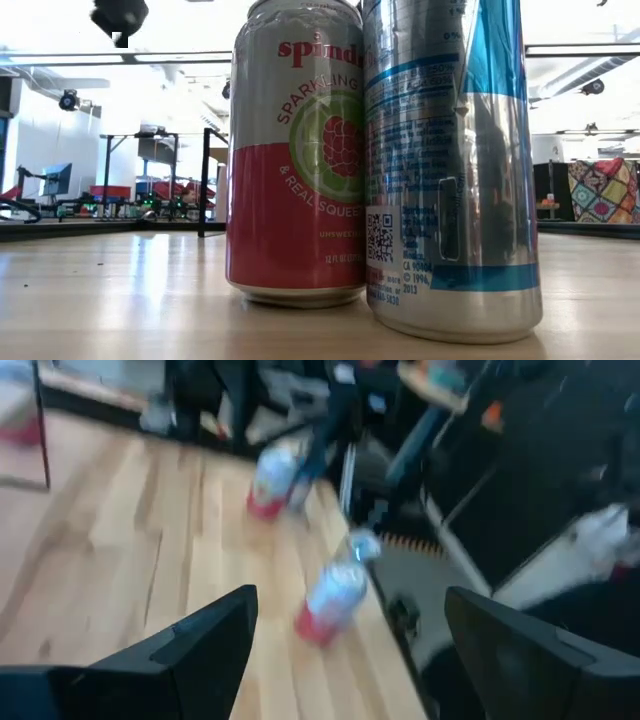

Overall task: Place canned beverage on shelf
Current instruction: Put the white-pink soda can on the shelf aligned with the other white-pink soda cans

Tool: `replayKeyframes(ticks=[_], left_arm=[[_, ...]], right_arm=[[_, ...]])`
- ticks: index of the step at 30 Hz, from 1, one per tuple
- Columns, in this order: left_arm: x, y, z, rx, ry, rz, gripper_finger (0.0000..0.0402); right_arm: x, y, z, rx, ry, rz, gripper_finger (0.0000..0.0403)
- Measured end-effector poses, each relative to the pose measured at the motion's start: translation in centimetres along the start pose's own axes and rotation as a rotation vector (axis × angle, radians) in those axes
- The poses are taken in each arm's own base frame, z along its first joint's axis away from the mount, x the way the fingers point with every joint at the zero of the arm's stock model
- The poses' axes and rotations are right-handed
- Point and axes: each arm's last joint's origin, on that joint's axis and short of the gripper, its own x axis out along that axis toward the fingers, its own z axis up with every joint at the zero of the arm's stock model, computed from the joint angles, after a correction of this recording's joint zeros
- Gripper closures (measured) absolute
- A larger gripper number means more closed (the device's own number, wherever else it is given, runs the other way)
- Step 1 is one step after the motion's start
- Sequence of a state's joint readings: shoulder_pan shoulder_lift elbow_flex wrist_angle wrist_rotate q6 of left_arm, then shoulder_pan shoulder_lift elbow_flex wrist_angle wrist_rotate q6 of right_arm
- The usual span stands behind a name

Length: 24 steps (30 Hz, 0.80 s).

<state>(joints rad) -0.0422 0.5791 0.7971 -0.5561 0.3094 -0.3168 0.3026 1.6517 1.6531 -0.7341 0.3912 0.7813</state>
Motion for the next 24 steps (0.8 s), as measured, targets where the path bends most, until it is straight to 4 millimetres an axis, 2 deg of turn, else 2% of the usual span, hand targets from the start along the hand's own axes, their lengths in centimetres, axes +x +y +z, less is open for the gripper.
replayKeyframes(ticks=[4, 7, 12, 16, 20, 24], left_arm=[[0.3, -1.0, -1.3, -0.069, 0.148, 0.092, 0.0093], [1.4, -2.0, -2.2, -0.19, 0.196, 0.075, 0.0093], [3.2, -4.3, -3.9, -0.296, 0.258, 0.089, 0.0093], [4.3, -6.0, -5.2, -0.354, 0.349, 0.107, 0.0093], [5.0, -7.4, -5.5, -0.368, 0.447, 0.15, 0.0093], [6.0, -8.4, -4.8, -0.33, 0.536, 0.254, 0.0093]], right_arm=[[1.4, -0.4, 1.5, -0.059, 0.022, -0.05, 0.0078], [1.7, -0.8, 2.1, -0.074, 0.043, -0.067, 0.0078], [0.9, -1.1, 2.4, -0.114, 0.036, -0.057, 0.0078], [0.5, -2.0, 3.0, -0.145, 0.043, -0.073, 0.0078], [0.4, -3.5, 3.9, -0.189, 0.08, -0.072, 0.0078], [0.7, -4.6, 4.7, -0.246, 0.109, -0.05, 0.0078]])
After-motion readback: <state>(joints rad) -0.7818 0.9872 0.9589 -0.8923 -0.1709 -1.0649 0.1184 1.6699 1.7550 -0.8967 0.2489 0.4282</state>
